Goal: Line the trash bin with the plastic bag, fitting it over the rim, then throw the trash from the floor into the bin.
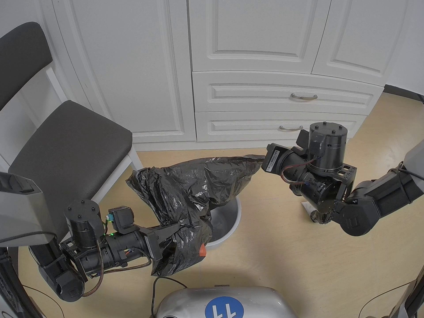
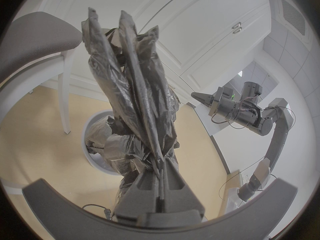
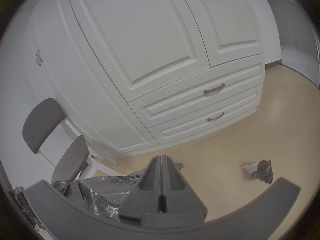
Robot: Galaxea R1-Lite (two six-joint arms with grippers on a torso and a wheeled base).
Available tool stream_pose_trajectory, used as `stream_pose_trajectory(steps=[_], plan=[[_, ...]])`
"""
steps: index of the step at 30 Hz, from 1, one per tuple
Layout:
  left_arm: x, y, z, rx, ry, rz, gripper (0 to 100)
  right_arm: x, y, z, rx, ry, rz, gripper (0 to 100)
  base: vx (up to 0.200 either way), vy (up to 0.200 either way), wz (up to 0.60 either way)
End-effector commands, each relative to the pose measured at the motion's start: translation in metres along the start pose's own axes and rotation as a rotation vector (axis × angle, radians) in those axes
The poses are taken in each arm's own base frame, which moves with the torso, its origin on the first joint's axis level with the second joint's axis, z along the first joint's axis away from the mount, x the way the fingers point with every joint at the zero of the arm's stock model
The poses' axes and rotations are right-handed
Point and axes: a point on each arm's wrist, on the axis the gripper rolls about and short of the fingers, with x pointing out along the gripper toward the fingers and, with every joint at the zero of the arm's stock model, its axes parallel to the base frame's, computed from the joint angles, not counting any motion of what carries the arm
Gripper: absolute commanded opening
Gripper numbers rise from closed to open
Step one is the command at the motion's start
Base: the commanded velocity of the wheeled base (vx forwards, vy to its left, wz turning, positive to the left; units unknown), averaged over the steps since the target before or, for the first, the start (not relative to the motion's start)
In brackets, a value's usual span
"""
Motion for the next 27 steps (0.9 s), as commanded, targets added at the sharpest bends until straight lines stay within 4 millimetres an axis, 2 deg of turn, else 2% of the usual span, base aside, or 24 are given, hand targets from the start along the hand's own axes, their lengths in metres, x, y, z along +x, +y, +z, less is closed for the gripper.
stream_pose_trajectory(steps=[1, 5, 12, 13, 14, 15, 16, 22, 24, 27], plan=[[-0.001, 0.000, 0.000, 0.008, 0.001, 0.002, 0, 0.016, -0.003, -0.019, 0.004, 0.037, -0.022, 0, 0.000, 0.000, 0.00], [-0.003, 0.001, -0.004, 0.046, 0.017, 0.008, 0, 0.025, -0.003, -0.032, 0.019, 0.061, -0.025, 0, 0.000, 0.000, 0.00], [-0.005, 0.002, -0.008, 0.072, 0.033, 0.014, 0, 0.047, 0.012, -0.101, 0.096, 0.128, 0.016, 0, 0.000, 0.000, 0.00], [-0.005, 0.002, -0.008, 0.072, 0.033, 0.014, 0, 0.047, 0.012, -0.103, 0.095, 0.130, 0.017, 0, 0.000, 0.000, 0.00], [-0.003, 0.003, -0.009, 0.071, 0.036, 0.015, 0, 0.050, 0.013, -0.122, 0.091, 0.146, 0.031, 0, 0.000, 0.000, 0.00], [-0.003, 0.003, -0.009, 0.071, 0.036, 0.015, 0, 0.050, 0.013, -0.124, 0.089, 0.149, 0.030, 0, 0.000, 0.000, 0.00], [-0.001, 0.004, -0.010, 0.068, 0.038, 0.018, 0, 0.054, 0.013, -0.146, 0.079, 0.172, 0.034, 0, 0.000, 0.000, 0.00], [0.003, 0.007, -0.008, 0.065, 0.030, 0.025, 0, 0.071, 0.010, -0.210, 0.095, 0.220, 0.034, 0, 0.000, 0.000, 0.00], [0.006, 0.009, -0.009, 0.064, 0.031, 0.026, 0, 0.072, 0.008, -0.220, 0.090, 0.234, 0.027, 0, 0.000, 0.000, 0.00], [0.010, 0.011, -0.010, 0.060, 0.034, 0.029, 0, 0.075, 0.008, -0.220, 0.096, 0.229, 0.028, 0, 0.000, 0.000, 0.00]])
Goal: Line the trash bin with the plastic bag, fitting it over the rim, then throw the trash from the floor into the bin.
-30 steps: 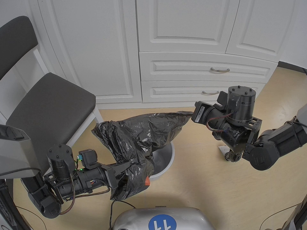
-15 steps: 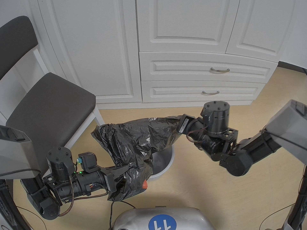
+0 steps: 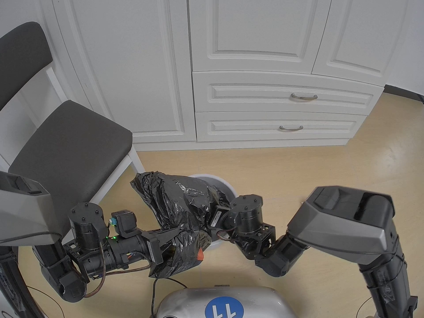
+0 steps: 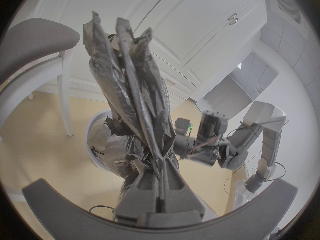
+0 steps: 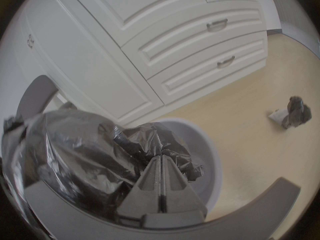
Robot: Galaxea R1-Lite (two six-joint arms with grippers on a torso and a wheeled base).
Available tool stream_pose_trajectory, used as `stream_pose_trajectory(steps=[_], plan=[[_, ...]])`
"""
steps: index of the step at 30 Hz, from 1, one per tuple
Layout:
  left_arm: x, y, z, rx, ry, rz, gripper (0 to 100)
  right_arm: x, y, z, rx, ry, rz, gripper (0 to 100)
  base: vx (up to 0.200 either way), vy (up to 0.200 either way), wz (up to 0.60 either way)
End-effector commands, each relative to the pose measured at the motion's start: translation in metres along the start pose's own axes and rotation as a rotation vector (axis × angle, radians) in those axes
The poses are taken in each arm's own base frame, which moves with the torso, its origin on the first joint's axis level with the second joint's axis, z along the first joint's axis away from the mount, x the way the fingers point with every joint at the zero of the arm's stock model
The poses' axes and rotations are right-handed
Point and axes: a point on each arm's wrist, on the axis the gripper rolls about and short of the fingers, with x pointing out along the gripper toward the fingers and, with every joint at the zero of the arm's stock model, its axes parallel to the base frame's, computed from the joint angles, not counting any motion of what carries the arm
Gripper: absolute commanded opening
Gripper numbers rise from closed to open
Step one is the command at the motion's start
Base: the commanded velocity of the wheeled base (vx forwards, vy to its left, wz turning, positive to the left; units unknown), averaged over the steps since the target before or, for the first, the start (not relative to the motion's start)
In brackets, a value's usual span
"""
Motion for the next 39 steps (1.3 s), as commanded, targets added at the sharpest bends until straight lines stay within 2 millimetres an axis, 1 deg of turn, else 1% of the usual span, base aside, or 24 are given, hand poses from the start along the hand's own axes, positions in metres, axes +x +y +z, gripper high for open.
stream_pose_trajectory(steps=[1, 6, 9, 12, 15, 16, 17, 18, 19, 20, 21, 22, 23, 24, 25, 26, 28, 29, 31, 33, 34, 36, 37, 39], plan=[[0.010, 0.007, -0.004, -0.009, 0.015, 0.011, 0, 0.014, -0.015, -0.039, -0.019, 0.056, -0.030, 0, 0.000, 0.000, 0.00], [0.012, 0.007, -0.005, -0.013, 0.019, 0.009, 0, 0.024, -0.020, -0.043, -0.018, 0.049, -0.038, 0, 0.000, 0.000, 0.00], [0.015, 0.008, -0.005, -0.013, 0.017, 0.007, 0, 0.028, -0.018, -0.041, -0.009, 0.033, -0.032, 0, 0.000, 0.000, 0.00], [0.021, 0.010, -0.004, -0.009, 0.006, 0.006, 0, 0.034, -0.018, -0.032, 0.008, -0.026, -0.055, 0, 0.000, 0.000, 0.00], [0.031, 0.011, 0.004, 0.002, -0.029, -0.007, 0, 0.036, -0.018, -0.017, 0.028, -0.081, -0.077, 0, 0.000, 0.000, 0.00], [0.035, 0.012, 0.005, 0.005, -0.036, -0.009, 0, 0.036, -0.019, -0.009, 0.034, -0.094, -0.080, 0, 0.000, 0.000, 0.00], [0.035, 0.012, 0.005, 0.005, -0.036, -0.009, 0, 0.036, -0.019, -0.009, 0.034, -0.094, -0.080, 0, 0.000, 0.000, 0.00], [0.040, 0.014, 0.007, 0.007, -0.043, -0.010, 0, 0.034, -0.019, 0.009, 0.045, -0.121, -0.085, 0, 0.000, 0.000, 0.00], [0.043, 0.017, 0.008, 0.007, -0.045, -0.006, 0, 0.032, -0.021, 0.018, 0.051, -0.135, -0.090, 0, 0.000, 0.000, 0.00], [0.044, 0.018, 0.008, 0.007, -0.043, -0.004, 0, 0.032, -0.021, 0.020, 0.052, -0.136, -0.090, 0, 0.000, 0.000, 0.00], [0.047, 0.026, 0.009, 0.008, -0.038, 0.020, 0, 0.028, -0.024, 0.038, 0.062, -0.163, -0.099, 0, 0.000, 0.000, 0.00], [0.047, 0.027, 0.010, 0.006, -0.038, 0.023, 0, 0.027, -0.024, 0.040, 0.064, -0.167, -0.100, 0, 0.000, 0.000, 0.00], [0.052, 0.034, 0.018, 0.002, -0.048, 0.042, 0, 0.022, -0.027, 0.058, 0.074, -0.188, -0.105, 0, 0.000, 0.000, 0.00], [0.056, 0.037, 0.024, -0.002, -0.047, 0.050, 0, 0.017, -0.028, 0.068, 0.078, -0.201, -0.105, 0, 0.000, 0.000, 0.00], [0.056, 0.037, 0.024, -0.002, -0.047, 0.050, 0, 0.017, -0.028, 0.068, 0.078, -0.201, -0.105, 0, 0.000, 0.000, 0.00], [0.060, 0.041, 0.033, -0.009, -0.044, 0.062, 0, 0.011, -0.028, 0.082, 0.086, -0.221, -0.106, 0, 0.000, 0.000, 0.00], [0.062, 0.043, 0.045, -0.012, -0.043, 0.068, 0, 0.004, -0.026, 0.094, 0.093, -0.238, -0.104, 0, 0.000, 0.000, 0.00], [0.062, 0.043, 0.045, -0.012, -0.043, 0.068, 0, 0.004, -0.026, 0.094, 0.093, -0.238, -0.104, 0, 0.000, 0.000, 0.00], [0.064, 0.042, 0.058, -0.017, -0.038, 0.078, 0, -0.008, -0.025, 0.103, 0.091, -0.242, -0.105, 0, 0.000, 0.000, 0.00], [0.064, 0.042, 0.065, -0.023, -0.032, 0.086, 0, -0.013, -0.025, 0.105, 0.088, -0.239, -0.107, 0, 0.000, 0.000, 0.00], [0.063, 0.042, 0.067, -0.023, -0.033, 0.087, 0, -0.013, -0.025, 0.105, 0.088, -0.239, -0.107, 0, 0.000, 0.000, 0.00], [0.064, 0.040, 0.077, -0.023, -0.038, 0.087, 0, -0.014, -0.026, 0.105, 0.085, -0.238, -0.108, 0, 0.000, 0.000, 0.00], [0.064, 0.040, 0.077, -0.023, -0.038, 0.087, 0, -0.014, -0.026, 0.105, 0.085, -0.238, -0.108, 0, 0.000, 0.000, 0.00], [0.062, 0.036, 0.088, -0.019, -0.061, 0.081, 0, -0.013, -0.025, 0.102, 0.082, -0.231, -0.109, 0, 0.000, 0.000, 0.00]])
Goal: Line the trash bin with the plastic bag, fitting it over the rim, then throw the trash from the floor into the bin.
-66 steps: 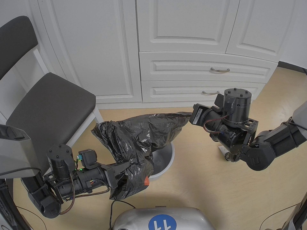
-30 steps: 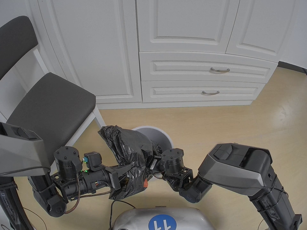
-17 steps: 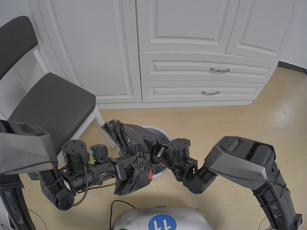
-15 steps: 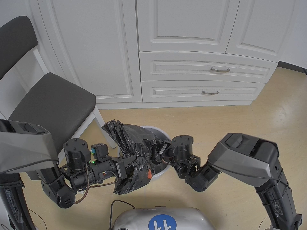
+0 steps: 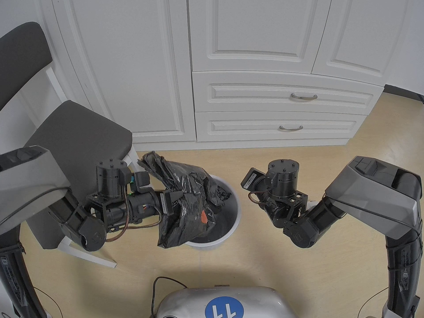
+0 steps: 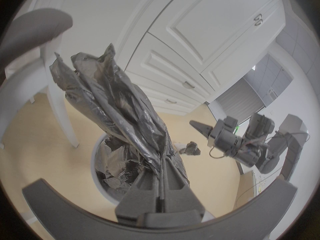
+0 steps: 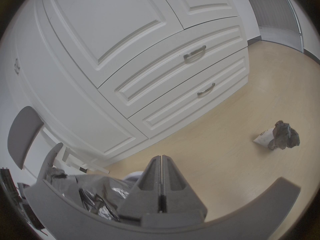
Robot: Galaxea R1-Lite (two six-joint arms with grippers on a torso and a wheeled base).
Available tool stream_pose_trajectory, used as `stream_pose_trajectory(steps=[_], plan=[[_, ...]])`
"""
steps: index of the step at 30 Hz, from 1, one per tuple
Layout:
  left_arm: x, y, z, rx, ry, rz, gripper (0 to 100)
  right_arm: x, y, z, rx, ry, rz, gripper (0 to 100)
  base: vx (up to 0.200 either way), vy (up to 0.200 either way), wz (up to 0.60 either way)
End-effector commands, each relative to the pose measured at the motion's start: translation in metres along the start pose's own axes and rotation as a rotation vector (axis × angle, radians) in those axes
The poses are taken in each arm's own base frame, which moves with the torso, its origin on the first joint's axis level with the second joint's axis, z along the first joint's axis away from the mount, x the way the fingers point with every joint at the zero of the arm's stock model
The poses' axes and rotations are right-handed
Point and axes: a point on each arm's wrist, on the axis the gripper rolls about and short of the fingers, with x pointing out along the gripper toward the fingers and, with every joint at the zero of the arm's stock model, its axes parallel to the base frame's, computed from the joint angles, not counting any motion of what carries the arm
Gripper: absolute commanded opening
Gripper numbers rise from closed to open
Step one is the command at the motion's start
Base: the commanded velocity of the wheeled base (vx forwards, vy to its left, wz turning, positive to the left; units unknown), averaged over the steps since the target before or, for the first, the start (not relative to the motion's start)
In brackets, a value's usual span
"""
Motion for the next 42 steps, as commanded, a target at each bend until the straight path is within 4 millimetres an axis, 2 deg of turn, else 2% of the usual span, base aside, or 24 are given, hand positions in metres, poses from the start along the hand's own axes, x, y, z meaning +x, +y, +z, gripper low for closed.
stream_pose_trajectory(steps=[1, 4, 9, 13, 20, 24, 31, 34, 42], plan=[[-0.008, -0.011, 0.031, 0.022, -0.090, -0.025, 0, -0.007, 0.005, 0.012, 0.008, -0.016, 0.012, 0, 0.000, 0.000, 0.00], [-0.011, -0.015, 0.035, 0.029, -0.103, -0.034, 0, -0.008, 0.005, 0.008, 0.005, -0.008, 0.014, 0, 0.000, 0.000, 0.00], [-0.009, -0.012, 0.030, 0.027, -0.092, -0.027, 0, -0.010, 0.007, -0.001, -0.005, 0.014, 0.018, 0, 0.000, 0.000, 0.00], [-0.002, -0.005, 0.016, 0.033, -0.048, -0.007, 0, -0.012, 0.006, -0.011, -0.018, 0.036, 0.017, 0, 0.000, 0.000, 0.00], [0.022, 0.013, -0.017, 0.150, 0.001, 0.015, 0, -0.010, 0.003, -0.027, -0.029, 0.063, 0.013, 0, 0.000, 0.000, 0.00], [0.028, 0.002, -0.029, 0.168, 0.004, 0.012, 0, -0.008, 0.001, -0.035, -0.036, 0.078, 0.007, 0, 0.000, 0.000, 0.00], [0.028, -0.021, -0.038, 0.192, 0.016, 0.011, 0, -0.008, 0.001, -0.035, -0.038, 0.078, 0.007, 0, 0.000, 0.000, 0.00], [0.032, -0.039, -0.046, 0.227, -0.016, 0.041, 0, -0.009, 0.001, -0.036, -0.039, 0.077, 0.006, 0, 0.000, 0.000, 0.00], [0.053, -0.042, -0.065, 0.366, -0.072, 0.213, 0, -0.013, 0.008, -0.023, -0.043, 0.038, 0.025, 0, 0.000, 0.000, 0.00]])
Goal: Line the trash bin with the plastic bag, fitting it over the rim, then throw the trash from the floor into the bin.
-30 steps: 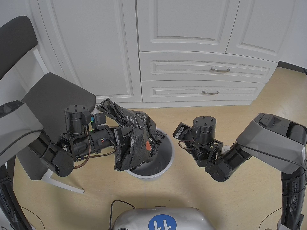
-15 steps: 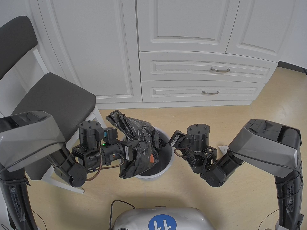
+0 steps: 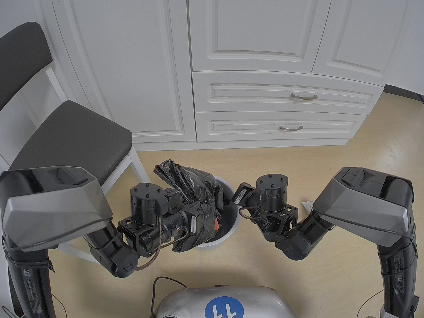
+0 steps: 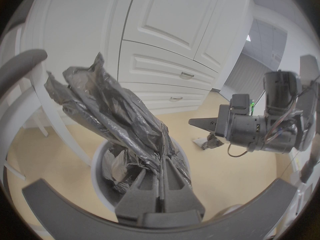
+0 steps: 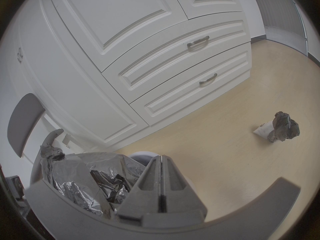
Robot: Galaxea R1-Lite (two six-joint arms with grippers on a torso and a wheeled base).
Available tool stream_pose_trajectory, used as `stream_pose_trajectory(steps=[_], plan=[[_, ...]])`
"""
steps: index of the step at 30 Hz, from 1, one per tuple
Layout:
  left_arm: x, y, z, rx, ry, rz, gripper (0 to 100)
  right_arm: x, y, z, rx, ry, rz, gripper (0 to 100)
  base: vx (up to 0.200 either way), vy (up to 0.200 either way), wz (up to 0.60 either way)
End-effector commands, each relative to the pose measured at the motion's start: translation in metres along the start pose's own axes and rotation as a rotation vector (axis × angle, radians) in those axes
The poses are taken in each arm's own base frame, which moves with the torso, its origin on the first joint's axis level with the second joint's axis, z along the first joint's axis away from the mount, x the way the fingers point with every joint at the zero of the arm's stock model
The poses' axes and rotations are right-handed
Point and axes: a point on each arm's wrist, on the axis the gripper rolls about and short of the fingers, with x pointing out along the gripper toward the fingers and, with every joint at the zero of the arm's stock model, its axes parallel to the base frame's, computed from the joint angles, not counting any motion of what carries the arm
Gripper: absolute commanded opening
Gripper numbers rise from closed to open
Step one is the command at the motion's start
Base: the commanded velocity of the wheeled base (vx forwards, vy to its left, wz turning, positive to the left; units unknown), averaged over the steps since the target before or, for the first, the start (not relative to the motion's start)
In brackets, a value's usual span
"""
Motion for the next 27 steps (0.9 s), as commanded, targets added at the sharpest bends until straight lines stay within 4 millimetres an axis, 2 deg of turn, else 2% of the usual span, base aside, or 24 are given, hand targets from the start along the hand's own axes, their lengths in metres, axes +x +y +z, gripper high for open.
stream_pose_trajectory(steps=[1, 7, 27], plan=[[0.015, -0.013, -0.021, 0.058, -0.003, 0.025, 0, -0.005, 0.006, 0.012, -0.009, -0.037, 0.019, 0, 0.000, 0.000, 0.00], [0.014, -0.016, -0.020, 0.058, -0.013, 0.013, 0, -0.013, 0.011, 0.022, -0.015, -0.056, 0.036, 0, 0.000, 0.000, 0.00], [0.014, -0.021, -0.017, 0.051, -0.049, -0.005, 0, -0.016, 0.015, 0.016, -0.029, -0.046, 0.048, 0, 0.000, 0.000, 0.00]])
